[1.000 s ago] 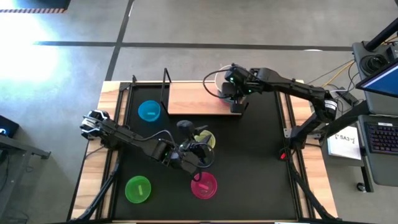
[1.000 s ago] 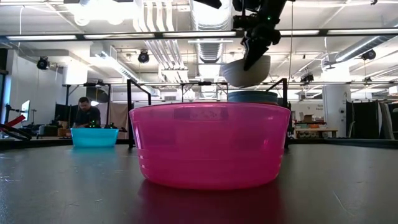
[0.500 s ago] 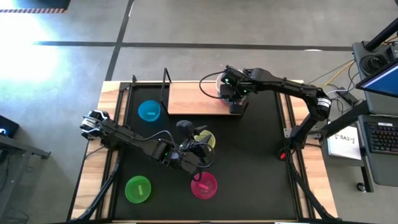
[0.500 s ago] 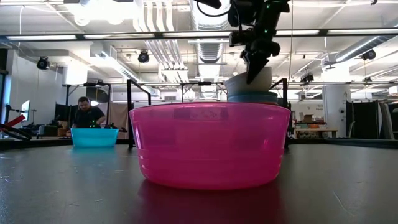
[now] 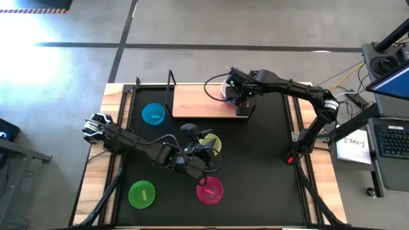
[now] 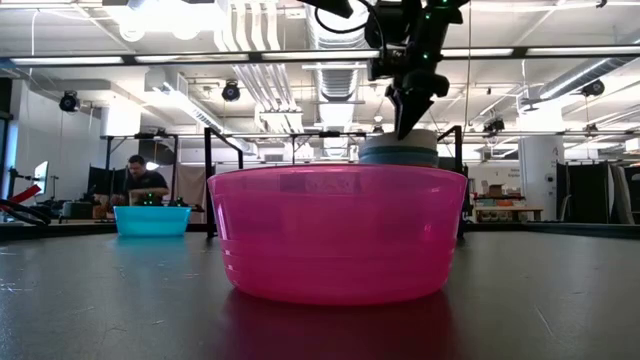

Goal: Place and stack bowls onto a shelf
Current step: Stack the white bowl on top of the pine green bowl, then put the transparent yellow bowl on the shelf

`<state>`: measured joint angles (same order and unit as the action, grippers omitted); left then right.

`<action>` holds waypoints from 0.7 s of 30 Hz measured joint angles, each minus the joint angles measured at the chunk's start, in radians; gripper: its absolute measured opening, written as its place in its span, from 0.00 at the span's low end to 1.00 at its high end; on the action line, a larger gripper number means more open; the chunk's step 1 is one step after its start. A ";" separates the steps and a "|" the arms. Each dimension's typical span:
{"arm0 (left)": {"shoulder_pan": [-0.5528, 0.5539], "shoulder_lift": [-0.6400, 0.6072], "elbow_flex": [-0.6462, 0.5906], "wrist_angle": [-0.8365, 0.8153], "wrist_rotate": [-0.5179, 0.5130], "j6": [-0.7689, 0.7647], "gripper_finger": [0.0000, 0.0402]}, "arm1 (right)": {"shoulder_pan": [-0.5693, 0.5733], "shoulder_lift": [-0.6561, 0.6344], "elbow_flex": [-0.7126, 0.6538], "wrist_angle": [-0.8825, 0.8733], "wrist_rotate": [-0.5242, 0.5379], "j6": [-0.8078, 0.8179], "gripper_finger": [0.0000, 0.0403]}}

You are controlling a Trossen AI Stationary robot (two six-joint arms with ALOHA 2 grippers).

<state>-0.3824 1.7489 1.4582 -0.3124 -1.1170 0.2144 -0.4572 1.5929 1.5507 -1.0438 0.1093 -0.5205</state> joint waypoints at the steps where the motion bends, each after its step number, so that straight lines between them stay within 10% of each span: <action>1: 0.000 0.000 0.000 -0.003 0.000 -0.005 0.47 | 0.000 0.000 0.003 -0.008 0.019 0.000 0.32; 12: 0.000 0.000 0.000 -0.125 0.020 -0.164 0.47 | 0.001 -0.041 0.076 -0.051 0.048 0.046 0.36; 21: 0.024 0.000 -0.006 -0.257 0.510 -0.367 0.47 | 0.018 -0.092 0.117 -0.070 -0.121 0.173 0.32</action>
<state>-0.3587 1.7489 1.4524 -0.5699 -0.6074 -0.1529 -0.4390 1.5013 1.6672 -1.1140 -0.0119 -0.3476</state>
